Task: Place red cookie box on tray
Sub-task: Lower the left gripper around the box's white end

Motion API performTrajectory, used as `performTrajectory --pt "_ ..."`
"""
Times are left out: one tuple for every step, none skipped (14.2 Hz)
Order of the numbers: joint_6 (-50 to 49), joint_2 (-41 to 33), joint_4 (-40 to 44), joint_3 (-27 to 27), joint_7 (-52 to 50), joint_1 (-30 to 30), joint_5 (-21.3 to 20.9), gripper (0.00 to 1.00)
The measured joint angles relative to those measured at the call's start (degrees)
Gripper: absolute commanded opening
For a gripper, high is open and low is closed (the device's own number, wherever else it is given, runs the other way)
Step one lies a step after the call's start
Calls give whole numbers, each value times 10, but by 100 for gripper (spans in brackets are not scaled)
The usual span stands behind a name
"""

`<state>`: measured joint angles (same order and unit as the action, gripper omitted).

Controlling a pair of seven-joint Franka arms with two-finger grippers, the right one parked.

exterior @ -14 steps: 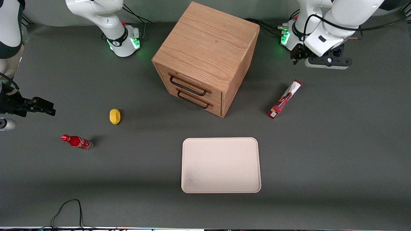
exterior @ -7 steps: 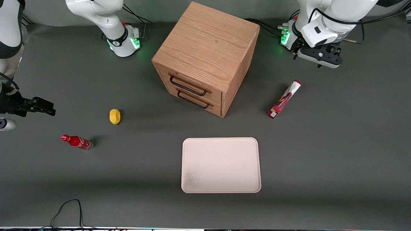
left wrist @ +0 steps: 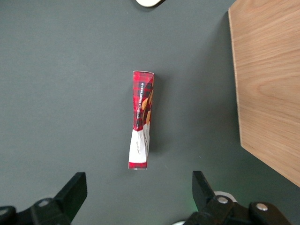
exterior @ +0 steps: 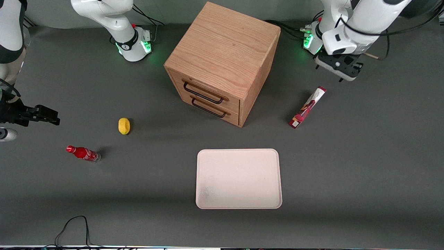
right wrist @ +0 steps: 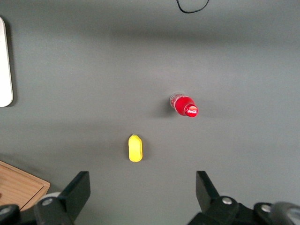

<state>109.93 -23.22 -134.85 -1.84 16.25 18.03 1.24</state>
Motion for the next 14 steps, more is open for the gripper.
performTrajectory --pt "37 0 -32 0 1 0 -1 100" --pt "75 1 -65 0 2 0 -2 100" --pt "105 2 -95 0 3 0 -3 100" --pt "131 4 -120 0 5 1 -3 100" --pt "152 9 -138 0 6 1 -5 100" --pt "169 18 -150 0 7 1 -7 100" --pt "184 32 -155 0 8 1 -8 100" --pt "200 49 -157 0 8 2 -9 100" --pt "220 69 -157 0 8 2 -9 100" --pt "243 90 -158 0 8 2 -10 100" --pt "265 113 -159 0 8 2 -11 100" --pt "284 135 -160 0 8 2 -11 100" --pt "303 155 -161 0 8 2 -12 100" --pt "323 173 -163 0 8 2 -15 100"
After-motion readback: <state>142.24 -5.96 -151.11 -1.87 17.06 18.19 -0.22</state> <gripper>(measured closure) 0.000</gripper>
